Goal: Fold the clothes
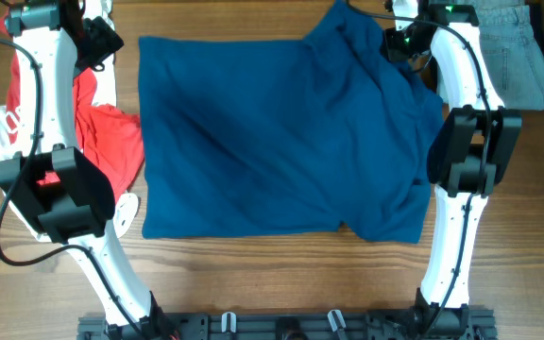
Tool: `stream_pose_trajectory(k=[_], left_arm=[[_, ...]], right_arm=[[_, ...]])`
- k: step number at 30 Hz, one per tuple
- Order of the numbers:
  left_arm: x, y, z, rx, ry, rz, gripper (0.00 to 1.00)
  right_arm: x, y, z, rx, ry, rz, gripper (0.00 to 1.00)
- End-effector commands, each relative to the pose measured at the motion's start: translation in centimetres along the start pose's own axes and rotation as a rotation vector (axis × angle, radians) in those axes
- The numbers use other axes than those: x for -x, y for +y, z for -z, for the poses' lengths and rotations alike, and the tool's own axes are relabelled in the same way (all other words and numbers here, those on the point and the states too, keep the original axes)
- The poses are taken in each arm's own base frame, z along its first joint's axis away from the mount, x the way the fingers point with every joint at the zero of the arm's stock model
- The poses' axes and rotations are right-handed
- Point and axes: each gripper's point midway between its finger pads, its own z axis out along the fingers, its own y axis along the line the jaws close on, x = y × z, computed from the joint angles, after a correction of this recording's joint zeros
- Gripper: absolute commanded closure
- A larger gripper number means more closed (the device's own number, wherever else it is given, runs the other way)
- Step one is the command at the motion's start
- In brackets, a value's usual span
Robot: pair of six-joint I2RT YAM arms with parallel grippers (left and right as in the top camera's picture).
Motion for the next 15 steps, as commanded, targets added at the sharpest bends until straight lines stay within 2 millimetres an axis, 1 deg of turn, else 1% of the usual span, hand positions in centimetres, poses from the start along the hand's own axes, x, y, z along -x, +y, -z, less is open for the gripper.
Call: stream_pose_trajectory(k=[1, 6, 10, 12, 15], left_arm=[[0.0, -0.3, 0.2, -0.011, -0.001, 0.009, 0.02], [0.0, -0.3, 0.2, -0.011, -0.001, 0.009, 0.02], [0.0, -0.3, 0.2, -0.011, -0.001, 0.009, 0.02], [0.0, -0.3, 0.2, -0.011, -0.001, 0.009, 0.02], [0.0, -0.3, 0.2, -0.011, -0.001, 0.009, 0.02]], right_arm=[[-2.0, 0.8, -2.7, 0.067, 0.049, -0.012, 0.63], [-3.0, 1.2, -3.9, 0.093, 0.078, -0.022, 0.62], [-2.8, 1.1, -4.0, 0.09, 0.07, -0.019, 0.62], [-2.7, 1.0, -4.0, 0.087, 0.061, -0.019, 0.67], [-2.5, 0.5, -4.0, 0.068, 0.057, -0.036, 0.84]])
